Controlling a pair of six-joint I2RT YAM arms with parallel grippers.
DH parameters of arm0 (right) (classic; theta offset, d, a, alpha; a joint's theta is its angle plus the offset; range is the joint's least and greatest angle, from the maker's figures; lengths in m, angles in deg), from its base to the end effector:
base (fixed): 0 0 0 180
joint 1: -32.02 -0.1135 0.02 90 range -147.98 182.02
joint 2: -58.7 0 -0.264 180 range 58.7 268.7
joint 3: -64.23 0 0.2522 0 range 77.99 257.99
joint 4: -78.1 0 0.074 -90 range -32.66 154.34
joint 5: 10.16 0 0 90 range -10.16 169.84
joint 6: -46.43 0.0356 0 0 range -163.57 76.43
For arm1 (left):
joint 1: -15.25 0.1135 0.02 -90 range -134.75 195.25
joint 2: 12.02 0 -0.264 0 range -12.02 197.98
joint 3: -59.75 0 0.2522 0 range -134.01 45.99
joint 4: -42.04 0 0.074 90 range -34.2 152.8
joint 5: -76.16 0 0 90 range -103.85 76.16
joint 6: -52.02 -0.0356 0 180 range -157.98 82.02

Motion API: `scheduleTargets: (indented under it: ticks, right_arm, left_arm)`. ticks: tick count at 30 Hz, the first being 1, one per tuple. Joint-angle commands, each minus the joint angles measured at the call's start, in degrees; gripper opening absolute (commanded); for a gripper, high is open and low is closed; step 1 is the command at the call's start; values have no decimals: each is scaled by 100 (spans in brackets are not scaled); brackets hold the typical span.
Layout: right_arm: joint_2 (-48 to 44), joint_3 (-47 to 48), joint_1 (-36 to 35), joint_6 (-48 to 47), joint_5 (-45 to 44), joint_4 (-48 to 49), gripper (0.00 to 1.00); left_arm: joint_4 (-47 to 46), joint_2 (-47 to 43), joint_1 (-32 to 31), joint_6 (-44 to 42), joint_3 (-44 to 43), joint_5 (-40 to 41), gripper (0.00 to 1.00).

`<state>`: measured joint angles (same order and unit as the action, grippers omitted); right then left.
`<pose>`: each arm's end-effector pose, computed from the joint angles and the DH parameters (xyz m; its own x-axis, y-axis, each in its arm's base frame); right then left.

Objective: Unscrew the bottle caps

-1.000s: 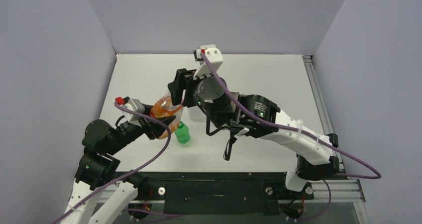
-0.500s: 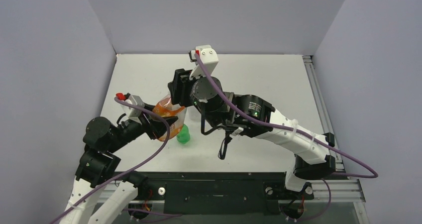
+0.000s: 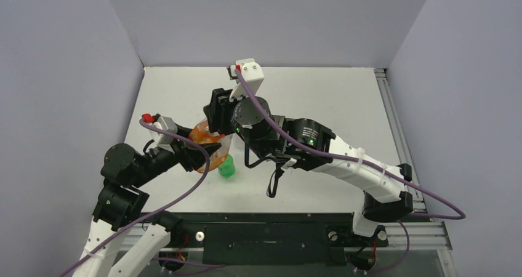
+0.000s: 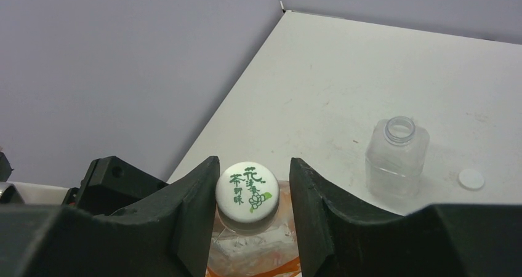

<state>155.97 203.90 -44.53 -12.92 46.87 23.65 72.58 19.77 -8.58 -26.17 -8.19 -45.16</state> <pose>0.0982 0.3274 0.5238 -0.3946 0.1887 -0.8993 -0.5707 0.7167 0.4008 0.0869 -0.0586 0.4116 -0.0800 -0.1558 -0.9845 0.8194 0.5522 -0.1539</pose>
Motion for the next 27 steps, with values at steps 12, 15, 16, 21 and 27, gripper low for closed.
scheduleTargets:
  ticks: [12, 15, 16, 21, 27]
  right_arm:
    - [-244, -83, 65, -144, -35, 383, 42]
    - [-292, -67, 107, -156, -27, 418, 44]
    - [-303, -71, 124, -156, -21, 424, 45]
    - [-306, -118, 146, -120, 8, 460, 41]
    - [-327, -167, 150, -104, 2, 513, 32]
  left_arm:
    - [-309, 18, 6, 75, -173, -210, 4]
    - [-300, -1, 4, 80, -164, -225, 4]
    - [-299, -5, 7, 82, -157, -230, 4]
    - [-299, -29, 10, 91, -146, -225, 3]
    - [-282, -58, 8, 102, -145, -235, 3]
